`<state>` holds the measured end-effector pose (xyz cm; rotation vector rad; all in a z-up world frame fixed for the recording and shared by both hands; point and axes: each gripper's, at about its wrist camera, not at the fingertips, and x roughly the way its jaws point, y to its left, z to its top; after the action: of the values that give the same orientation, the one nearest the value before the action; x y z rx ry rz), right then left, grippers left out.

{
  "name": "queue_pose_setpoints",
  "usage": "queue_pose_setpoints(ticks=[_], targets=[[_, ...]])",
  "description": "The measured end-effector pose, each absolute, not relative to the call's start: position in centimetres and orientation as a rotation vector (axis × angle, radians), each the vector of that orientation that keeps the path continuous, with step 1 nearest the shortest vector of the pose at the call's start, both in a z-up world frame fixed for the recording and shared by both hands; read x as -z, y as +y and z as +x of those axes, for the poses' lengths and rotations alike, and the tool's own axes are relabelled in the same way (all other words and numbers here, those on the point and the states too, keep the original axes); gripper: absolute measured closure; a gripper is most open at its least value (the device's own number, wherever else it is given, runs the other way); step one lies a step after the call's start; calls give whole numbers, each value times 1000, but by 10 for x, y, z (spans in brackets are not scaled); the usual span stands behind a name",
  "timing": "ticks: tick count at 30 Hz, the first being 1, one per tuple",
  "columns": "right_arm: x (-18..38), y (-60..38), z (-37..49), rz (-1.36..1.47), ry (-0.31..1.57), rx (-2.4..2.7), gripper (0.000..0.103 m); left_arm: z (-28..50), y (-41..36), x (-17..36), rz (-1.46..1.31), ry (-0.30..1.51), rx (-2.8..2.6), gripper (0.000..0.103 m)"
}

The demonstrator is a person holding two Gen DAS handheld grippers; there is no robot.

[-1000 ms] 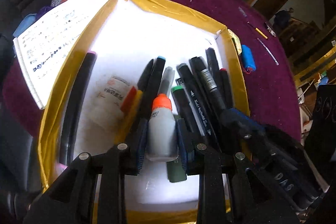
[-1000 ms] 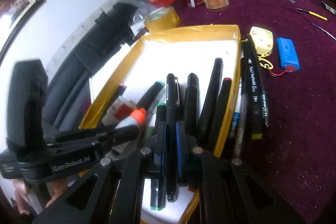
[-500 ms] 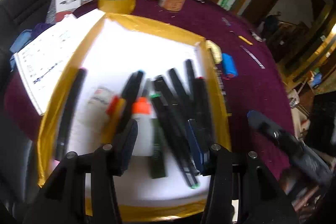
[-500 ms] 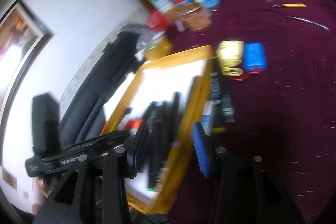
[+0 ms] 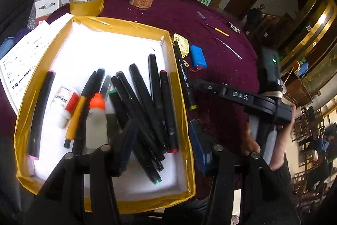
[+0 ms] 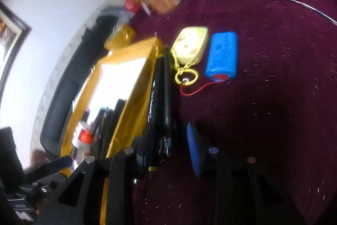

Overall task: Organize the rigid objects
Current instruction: 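Grasp the blue battery with the left tool while the right tool grasps a black marker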

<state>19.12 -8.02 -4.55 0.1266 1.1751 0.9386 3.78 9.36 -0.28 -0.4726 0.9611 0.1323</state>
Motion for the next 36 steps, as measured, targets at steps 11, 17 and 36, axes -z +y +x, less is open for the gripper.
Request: queue_pose_setpoints(ticks=[11,17,36], targets=[[46,-72,185,-15,1164,-906,91,46,79,-3,-447,962,-105,54],[45,-128,136,2,1108,-844,91,75,58,-7,-414,1001,-46,54],[47,-236,132,213,1009,-534,91,304,7,73,-176,1257,-159,54]])
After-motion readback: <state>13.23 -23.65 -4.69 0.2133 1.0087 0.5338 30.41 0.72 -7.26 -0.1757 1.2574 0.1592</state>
